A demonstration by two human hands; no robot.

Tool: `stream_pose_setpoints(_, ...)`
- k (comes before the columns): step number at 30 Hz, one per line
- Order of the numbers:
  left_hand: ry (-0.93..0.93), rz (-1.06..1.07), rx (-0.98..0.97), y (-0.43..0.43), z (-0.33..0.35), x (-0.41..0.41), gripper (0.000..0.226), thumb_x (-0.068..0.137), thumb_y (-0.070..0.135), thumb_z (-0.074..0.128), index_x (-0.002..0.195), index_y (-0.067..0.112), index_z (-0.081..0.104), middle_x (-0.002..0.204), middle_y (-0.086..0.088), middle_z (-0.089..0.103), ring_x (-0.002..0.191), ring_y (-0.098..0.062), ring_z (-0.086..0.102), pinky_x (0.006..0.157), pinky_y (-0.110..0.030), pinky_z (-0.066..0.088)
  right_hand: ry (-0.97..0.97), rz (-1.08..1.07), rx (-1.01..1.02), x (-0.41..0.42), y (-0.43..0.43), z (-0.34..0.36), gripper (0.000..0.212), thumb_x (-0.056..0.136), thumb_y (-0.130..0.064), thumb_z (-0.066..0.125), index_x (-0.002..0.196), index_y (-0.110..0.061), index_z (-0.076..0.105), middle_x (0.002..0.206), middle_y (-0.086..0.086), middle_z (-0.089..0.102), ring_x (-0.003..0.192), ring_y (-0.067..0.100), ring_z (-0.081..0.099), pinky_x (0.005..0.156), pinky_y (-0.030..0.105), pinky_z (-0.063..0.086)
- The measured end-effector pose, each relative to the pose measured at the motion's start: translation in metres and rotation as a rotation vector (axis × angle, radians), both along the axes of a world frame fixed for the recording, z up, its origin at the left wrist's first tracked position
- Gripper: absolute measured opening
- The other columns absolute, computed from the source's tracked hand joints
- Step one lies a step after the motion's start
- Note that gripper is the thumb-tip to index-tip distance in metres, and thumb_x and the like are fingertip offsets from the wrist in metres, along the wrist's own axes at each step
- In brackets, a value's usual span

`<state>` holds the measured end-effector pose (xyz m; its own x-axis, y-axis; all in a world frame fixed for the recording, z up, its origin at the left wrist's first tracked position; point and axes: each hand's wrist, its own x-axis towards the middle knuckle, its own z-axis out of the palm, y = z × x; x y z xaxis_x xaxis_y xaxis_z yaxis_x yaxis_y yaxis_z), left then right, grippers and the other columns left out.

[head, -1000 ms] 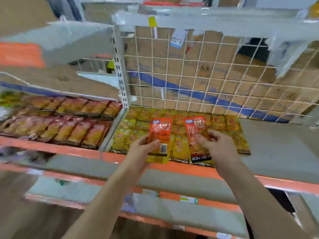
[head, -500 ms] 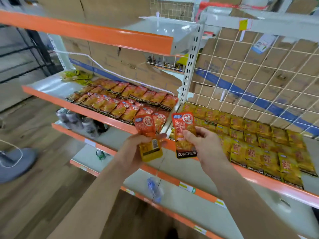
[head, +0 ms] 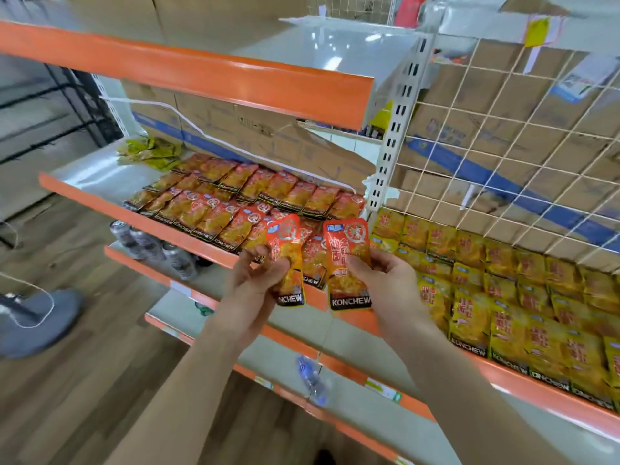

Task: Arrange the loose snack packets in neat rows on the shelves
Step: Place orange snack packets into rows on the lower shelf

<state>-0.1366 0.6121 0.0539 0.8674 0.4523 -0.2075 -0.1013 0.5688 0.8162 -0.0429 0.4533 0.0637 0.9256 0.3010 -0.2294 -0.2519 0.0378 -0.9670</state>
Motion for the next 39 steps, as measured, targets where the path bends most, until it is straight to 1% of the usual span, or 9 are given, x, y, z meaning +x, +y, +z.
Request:
stream_pose_setpoints(5,0.174,0.021,0.18,0.024,-0.004,0.007,0.038,0.09,-0.002,0.064,0.124,0.009,0.054,0.094,-0.009,0.07,0.083,-0.022,0.067,0.081,-0.034,0.051,0.054,-0.014,0.004,0.008,0.019,-0.008,0.006,0.086,-0.009,0.074,0.089,-0.014,0.073,0.085,0.005,0.077,0.083,0.027,0.075,0.087,0.054,0.057)
stream_pose_setpoints(9,0.291,-0.073,0.287,0.044,-0.003,0.01,0.019,0.093,0.005,0.065,0.11,0.007,0.07,0.097,-0.006,0.077,0.083,-0.02,0.073,0.074,-0.03,0.057,0.124,-0.03,-0.027,0.004,0.032,-0.018,0.005,0.084,-0.008,0.075,0.089,-0.01,0.074,0.086,0.009,0.077,0.082,0.029,0.075,0.086,0.055,0.057)
stream_pose_setpoints(14,0.376,-0.112,0.239,0.075,-0.011,0.015,0.018,0.089,0.006,0.07,0.105,0.014,0.072,0.101,-0.005,0.077,0.097,-0.027,0.072,0.099,-0.046,0.052,0.187,-0.074,-0.056,-0.006,0.057,-0.03,0.01,0.083,-0.009,0.076,0.093,-0.008,0.074,0.087,0.006,0.077,0.082,0.025,0.075,0.085,0.047,0.059)
stream_pose_setpoints(19,0.409,-0.235,0.24,0.117,-0.022,0.014,0.02,0.087,0.009,0.073,0.105,0.017,0.073,0.104,-0.004,0.077,0.105,-0.03,0.07,0.103,-0.049,0.049,0.202,-0.19,-0.03,-0.025,0.089,-0.032,0.005,0.084,-0.004,0.074,0.088,-0.007,0.073,0.087,0.007,0.077,0.082,0.024,0.074,0.083,0.041,0.058)
stream_pose_setpoints(22,0.401,-0.327,0.248,0.146,-0.025,0.009,0.057,0.074,0.025,0.085,0.127,0.016,0.065,0.12,-0.003,0.072,0.114,-0.028,0.066,0.108,-0.053,0.044,0.196,-0.259,-0.037,-0.04,0.113,-0.033,0.004,0.085,-0.004,0.073,0.085,-0.008,0.074,0.089,0.01,0.077,0.084,0.027,0.074,0.086,0.045,0.058)
stream_pose_setpoints(25,0.372,-0.386,0.26,0.172,-0.03,0.006,0.067,0.07,0.028,0.086,0.132,0.017,0.062,0.117,-0.001,0.074,0.113,-0.028,0.067,0.109,-0.055,0.042,0.182,-0.334,-0.047,-0.052,0.133,-0.035,0.003,0.084,-0.004,0.074,0.087,-0.006,0.074,0.089,0.01,0.077,0.087,0.03,0.074,0.091,0.05,0.056)
stream_pose_setpoints(27,0.381,-0.403,0.283,0.186,-0.034,0.005,0.049,0.073,0.029,0.083,0.119,0.02,0.069,0.109,0.0,0.076,0.11,-0.028,0.068,0.108,-0.054,0.043,0.181,-0.387,-0.039,-0.059,0.143,-0.038,0.004,0.084,-0.005,0.074,0.087,-0.006,0.074,0.089,0.009,0.077,0.087,0.028,0.074,0.092,0.051,0.056)
stream_pose_setpoints(29,0.388,-0.422,0.31,0.195,-0.036,0.0,0.009,0.087,0.021,0.075,0.096,0.023,0.074,0.096,0.0,0.078,0.102,-0.028,0.07,0.105,-0.053,0.046,0.181,-0.43,-0.05,-0.069,0.151,-0.04,0.002,0.084,-0.005,0.074,0.085,-0.007,0.073,0.089,0.009,0.077,0.088,0.029,0.074,0.091,0.052,0.056)
stream_pose_setpoints(39,0.406,-0.493,0.423,0.231,-0.045,0.002,0.015,0.098,0.021,0.061,0.098,0.018,0.076,0.1,-0.01,0.076,0.098,-0.032,0.073,0.1,-0.059,0.05,0.14,-0.406,-0.134,-0.078,0.193,-0.042,0.004,0.089,-0.013,0.071,0.09,-0.014,0.075,0.092,0.002,0.077,0.089,0.025,0.074,0.091,0.05,0.057)
